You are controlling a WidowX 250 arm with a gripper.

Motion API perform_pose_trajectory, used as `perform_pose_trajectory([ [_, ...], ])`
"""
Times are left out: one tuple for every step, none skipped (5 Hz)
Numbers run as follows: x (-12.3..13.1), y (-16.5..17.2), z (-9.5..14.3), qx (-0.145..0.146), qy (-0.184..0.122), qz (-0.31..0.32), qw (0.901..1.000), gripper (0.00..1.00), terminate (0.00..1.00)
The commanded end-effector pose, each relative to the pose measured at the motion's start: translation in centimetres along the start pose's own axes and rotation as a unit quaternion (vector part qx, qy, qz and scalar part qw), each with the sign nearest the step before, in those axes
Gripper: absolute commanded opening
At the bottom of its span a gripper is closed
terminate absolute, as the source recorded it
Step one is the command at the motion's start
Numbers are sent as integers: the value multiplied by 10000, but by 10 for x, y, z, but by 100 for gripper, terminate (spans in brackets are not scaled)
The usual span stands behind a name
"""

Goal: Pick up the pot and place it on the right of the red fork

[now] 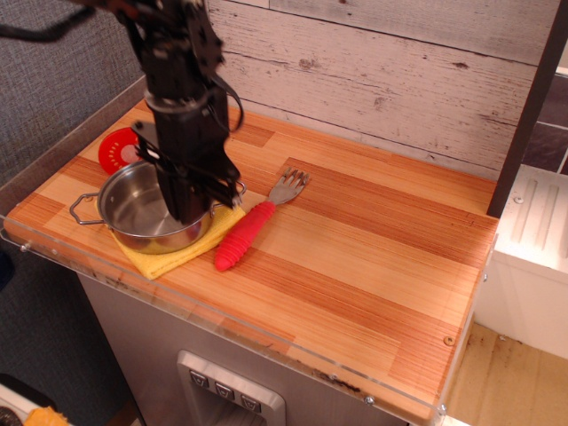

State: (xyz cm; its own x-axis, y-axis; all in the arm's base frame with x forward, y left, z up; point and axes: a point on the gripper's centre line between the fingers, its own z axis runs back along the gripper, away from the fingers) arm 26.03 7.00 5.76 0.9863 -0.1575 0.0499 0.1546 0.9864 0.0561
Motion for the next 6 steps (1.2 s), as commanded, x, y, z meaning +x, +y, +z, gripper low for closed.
perform_pose_trajectory([
  [-2,18,20,-30,-151,199,9997,0,0],
  [-3,18,16,-6,-88,128,9999,100,0],
  [-4,16,8,59,-19,84,9999,100,0],
  [-3,12,2,106,29,38,9999,100,0],
  [-2,7,-1,127,30,-14,9999,100,0],
  [-2,5,-7,189,80,-45,9998,100,0],
])
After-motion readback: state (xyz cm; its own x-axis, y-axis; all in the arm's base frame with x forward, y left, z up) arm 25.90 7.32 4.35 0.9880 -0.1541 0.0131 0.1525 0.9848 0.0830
